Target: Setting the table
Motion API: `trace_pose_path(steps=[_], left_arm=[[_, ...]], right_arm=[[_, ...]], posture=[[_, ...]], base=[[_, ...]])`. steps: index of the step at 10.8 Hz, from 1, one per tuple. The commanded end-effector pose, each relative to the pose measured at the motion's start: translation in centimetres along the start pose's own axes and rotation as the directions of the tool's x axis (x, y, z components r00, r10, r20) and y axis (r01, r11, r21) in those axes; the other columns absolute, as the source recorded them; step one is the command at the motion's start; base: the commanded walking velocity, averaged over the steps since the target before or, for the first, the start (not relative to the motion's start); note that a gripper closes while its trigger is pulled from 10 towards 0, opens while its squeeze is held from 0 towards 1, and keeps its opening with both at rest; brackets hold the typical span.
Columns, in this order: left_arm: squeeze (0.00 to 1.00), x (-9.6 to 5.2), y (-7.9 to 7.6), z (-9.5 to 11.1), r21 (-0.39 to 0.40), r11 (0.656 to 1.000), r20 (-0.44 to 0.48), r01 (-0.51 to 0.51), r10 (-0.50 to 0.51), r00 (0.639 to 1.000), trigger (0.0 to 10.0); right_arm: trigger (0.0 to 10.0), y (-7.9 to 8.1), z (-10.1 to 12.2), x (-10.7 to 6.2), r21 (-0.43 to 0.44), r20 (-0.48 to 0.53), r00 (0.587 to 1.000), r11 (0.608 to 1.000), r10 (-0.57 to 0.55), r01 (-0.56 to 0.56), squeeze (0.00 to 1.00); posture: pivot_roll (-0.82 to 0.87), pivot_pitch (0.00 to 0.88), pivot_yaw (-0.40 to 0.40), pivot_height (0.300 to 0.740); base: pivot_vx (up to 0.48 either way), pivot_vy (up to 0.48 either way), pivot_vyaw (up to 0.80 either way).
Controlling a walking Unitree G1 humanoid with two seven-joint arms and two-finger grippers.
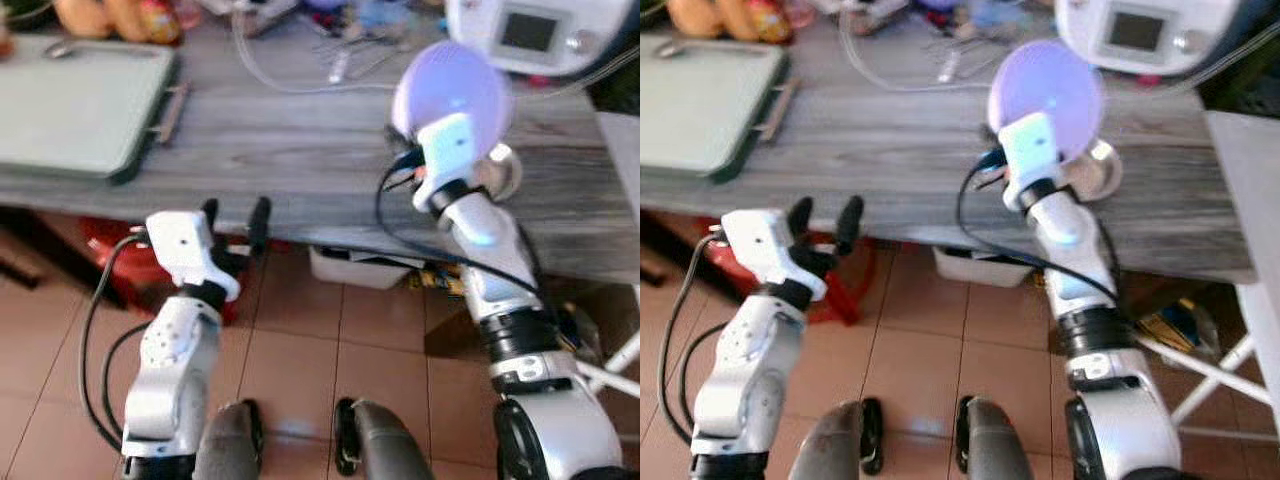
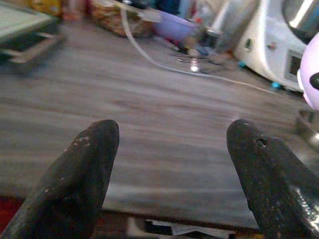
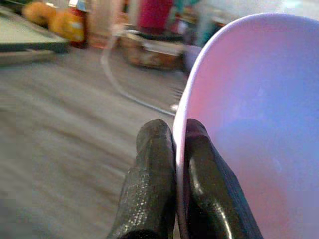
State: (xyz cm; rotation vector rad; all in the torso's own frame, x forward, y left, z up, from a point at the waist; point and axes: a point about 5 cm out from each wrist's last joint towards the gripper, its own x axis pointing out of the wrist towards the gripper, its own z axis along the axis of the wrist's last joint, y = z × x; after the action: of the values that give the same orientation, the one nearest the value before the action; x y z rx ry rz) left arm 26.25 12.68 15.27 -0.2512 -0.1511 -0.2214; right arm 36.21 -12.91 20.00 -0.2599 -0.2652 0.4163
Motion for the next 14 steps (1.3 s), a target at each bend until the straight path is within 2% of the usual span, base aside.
trace_pose_path(steps=[1,2,4,7,9,10,11,12,14], left_arm=[[0.00,-0.3,-0.1,-0.3,0.003,1.000,-0.010,-0.007,0.007,1.000,10.0],[0.00,-0.4,-0.1,-0.4,0.008,1.000,-0.025,-0.017,0.017,1.000,10.0],[0.00,-0.9,0.1,-0.3,0.017,1.000,-0.037,-0.024,0.025,0.999,10.0],[0.00,-1.3,0.4,-0.2,0.032,0.999,-0.054,-0.035,0.036,0.998,10.0],[0.00,-1.4,0.4,-0.2,0.033,0.999,-0.067,-0.035,0.037,0.997,10.0],[0.00,-1.5,0.5,-0.2,0.034,0.999,-0.077,-0.036,0.039,0.996,10.0],[0.00,-1.4,0.5,-0.2,0.034,0.999,-0.079,-0.034,0.037,0.996,10.0],[0.00,-1.3,0.4,-0.2,0.032,0.999,-0.083,-0.030,0.032,0.996,10.0],[0.00,-1.2,0.2,-0.4,0.028,0.999,-0.089,-0.024,0.026,0.996,10.0]], right_arm=[[10.0,0.1,0.3,0.3,0.014,0.013,1.000,1.000,0.028,-0.028,0.00],[10.0,0.3,0.2,0.8,0.039,0.015,0.998,0.997,0.062,-0.063,0.00],[10.0,-0.4,-0.1,2.0,0.090,-0.040,0.997,0.994,0.061,-0.057,0.00],[10.0,0.1,-0.2,3.3,0.101,-0.102,0.983,0.985,0.152,-0.142,0.00],[10.0,0.4,-0.7,3.6,0.090,-0.152,0.975,0.984,0.165,-0.152,0.00],[10.0,0.2,-0.9,3.7,0.103,-0.168,0.973,0.985,0.156,-0.140,0.07],[10.0,0.0,-0.9,3.7,0.101,-0.178,0.973,0.987,0.145,-0.129,0.84],[10.0,-0.3,-1.1,3.6,0.100,-0.193,0.972,0.988,0.135,-0.117,1.00],[10.0,-0.9,-1.3,3.6,0.100,-0.218,0.970,0.991,0.112,-0.092,1.00]], posture=[[-0.01,0.201,-0.022,0.740],[0.00,0.211,-0.018,0.740],[0.02,0.234,-0.012,0.740],[0.04,0.253,-0.005,0.740],[0.05,0.258,-0.004,0.740],[0.05,0.258,-0.002,0.740],[0.05,0.258,0.000,0.740],[0.04,0.255,0.000,0.740],[0.03,0.251,-0.002,0.740]], base=[[0.000,0.000,0.00],[0.000,0.000,0.00],[0.000,0.000,0.00],[0.000,0.000,0.00],[0.000,0.000,0.00],[0.000,0.000,0.00],[0.000,0.000,0.00],[0.000,0.000,0.00],[0.000,0.000,0.00]])
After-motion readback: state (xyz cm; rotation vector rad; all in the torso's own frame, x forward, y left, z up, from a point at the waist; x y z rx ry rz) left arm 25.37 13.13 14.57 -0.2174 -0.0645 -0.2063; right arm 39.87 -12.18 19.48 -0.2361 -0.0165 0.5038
